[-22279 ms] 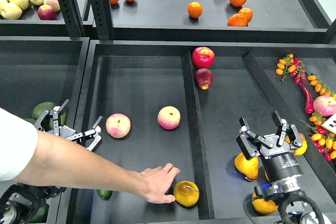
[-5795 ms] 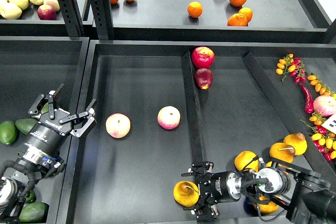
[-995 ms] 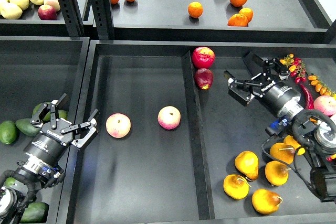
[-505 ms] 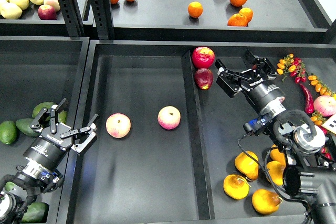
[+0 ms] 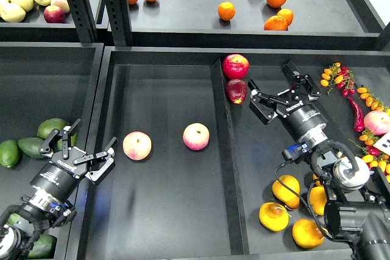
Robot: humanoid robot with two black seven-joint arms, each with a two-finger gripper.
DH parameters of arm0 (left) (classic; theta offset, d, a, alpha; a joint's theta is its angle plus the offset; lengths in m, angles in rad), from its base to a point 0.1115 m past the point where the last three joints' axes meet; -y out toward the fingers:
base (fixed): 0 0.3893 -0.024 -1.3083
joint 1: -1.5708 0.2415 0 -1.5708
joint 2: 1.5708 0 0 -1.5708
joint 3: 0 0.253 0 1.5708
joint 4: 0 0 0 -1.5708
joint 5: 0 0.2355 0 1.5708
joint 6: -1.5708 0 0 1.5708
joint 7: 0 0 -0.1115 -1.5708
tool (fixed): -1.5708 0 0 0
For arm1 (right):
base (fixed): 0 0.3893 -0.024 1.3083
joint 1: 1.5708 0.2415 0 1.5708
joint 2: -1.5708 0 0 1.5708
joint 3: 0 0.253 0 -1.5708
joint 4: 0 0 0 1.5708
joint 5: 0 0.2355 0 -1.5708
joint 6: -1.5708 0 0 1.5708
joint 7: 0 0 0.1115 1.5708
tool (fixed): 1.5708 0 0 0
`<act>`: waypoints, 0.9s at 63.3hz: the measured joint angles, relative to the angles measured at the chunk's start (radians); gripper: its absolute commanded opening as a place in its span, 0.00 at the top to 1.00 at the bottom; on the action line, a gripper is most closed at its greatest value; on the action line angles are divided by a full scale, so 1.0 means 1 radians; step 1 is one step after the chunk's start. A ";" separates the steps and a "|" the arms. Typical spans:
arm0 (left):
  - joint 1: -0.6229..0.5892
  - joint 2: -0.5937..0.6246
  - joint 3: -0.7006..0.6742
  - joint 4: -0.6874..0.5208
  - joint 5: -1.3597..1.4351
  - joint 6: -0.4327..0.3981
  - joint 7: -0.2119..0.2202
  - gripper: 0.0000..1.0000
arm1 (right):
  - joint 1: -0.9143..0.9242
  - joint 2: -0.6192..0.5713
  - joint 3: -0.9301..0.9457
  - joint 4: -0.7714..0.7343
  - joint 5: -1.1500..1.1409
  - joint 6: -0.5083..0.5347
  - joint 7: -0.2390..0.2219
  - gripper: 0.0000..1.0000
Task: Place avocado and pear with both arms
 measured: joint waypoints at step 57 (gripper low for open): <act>-0.087 0.000 0.010 0.008 -0.015 0.000 0.000 0.01 | -0.202 0.000 -0.061 0.326 0.063 0.001 0.193 0.00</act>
